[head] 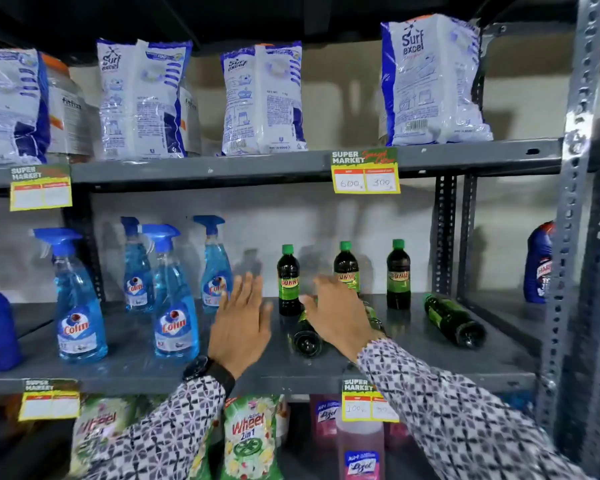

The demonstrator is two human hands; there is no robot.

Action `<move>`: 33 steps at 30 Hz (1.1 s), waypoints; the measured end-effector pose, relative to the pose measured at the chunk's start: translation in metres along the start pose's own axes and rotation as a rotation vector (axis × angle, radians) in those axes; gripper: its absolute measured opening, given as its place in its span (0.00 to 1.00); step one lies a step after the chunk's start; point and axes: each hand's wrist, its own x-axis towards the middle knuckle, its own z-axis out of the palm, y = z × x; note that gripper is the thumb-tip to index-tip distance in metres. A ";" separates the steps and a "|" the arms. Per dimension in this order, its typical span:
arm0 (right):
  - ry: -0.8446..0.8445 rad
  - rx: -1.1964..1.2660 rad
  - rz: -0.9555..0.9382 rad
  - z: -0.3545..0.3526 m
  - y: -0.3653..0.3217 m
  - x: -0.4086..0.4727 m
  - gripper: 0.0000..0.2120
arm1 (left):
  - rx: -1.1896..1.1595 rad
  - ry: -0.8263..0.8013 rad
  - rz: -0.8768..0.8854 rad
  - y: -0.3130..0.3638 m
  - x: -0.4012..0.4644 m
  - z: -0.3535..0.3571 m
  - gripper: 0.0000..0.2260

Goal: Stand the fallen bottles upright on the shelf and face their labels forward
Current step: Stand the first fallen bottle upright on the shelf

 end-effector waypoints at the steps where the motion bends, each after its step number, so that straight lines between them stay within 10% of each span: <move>1: -0.131 0.007 0.136 0.008 0.003 0.009 0.21 | 0.019 -0.135 -0.060 -0.007 -0.004 0.011 0.31; 6: -0.579 0.234 0.534 0.032 0.018 0.046 0.21 | 0.011 -0.428 -0.197 -0.035 -0.020 0.050 0.28; 12: -0.643 0.679 0.878 0.059 0.026 0.055 0.22 | 0.055 -0.491 -0.159 -0.036 -0.016 0.056 0.23; 21: -0.026 0.605 0.300 0.059 0.029 0.035 0.25 | 0.072 -0.482 -0.163 -0.043 -0.014 0.065 0.33; 33: 0.016 0.467 0.196 0.089 0.037 -0.001 0.34 | 0.073 -0.526 -0.148 -0.038 -0.014 0.063 0.26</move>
